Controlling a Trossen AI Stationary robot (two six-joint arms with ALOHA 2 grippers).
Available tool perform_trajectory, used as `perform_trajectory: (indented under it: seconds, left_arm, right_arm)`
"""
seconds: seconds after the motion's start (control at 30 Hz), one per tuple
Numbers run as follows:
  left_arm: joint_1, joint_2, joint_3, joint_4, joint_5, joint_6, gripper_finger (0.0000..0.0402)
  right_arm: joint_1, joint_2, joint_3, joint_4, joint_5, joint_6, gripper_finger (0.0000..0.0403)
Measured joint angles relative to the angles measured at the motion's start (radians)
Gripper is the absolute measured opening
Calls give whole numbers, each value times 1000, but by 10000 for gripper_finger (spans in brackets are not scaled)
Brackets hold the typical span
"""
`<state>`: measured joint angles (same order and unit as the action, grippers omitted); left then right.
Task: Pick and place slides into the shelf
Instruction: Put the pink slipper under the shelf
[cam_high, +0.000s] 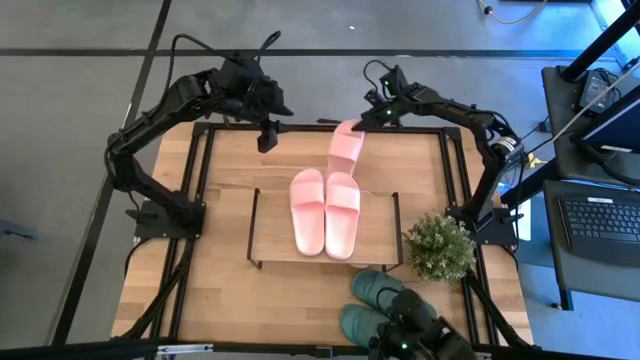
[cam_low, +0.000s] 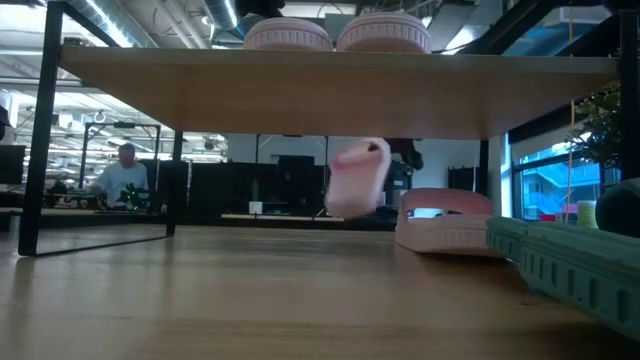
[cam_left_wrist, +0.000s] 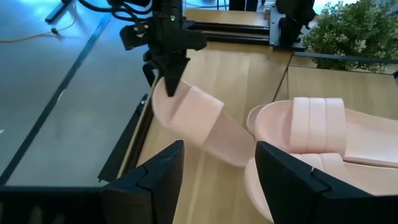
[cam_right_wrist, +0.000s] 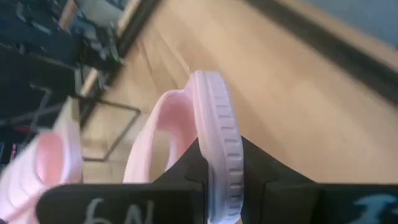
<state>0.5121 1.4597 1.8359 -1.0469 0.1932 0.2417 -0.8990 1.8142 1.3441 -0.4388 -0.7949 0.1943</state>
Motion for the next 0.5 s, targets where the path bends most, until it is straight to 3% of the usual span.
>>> perform_trajectory:
  seconds: [0.5]
  left_arm:
    - [-31, 0, 0, -23, -1, -25, 190]
  right_arm:
    - [69, 55, 1, -114, 16, -124, 47]
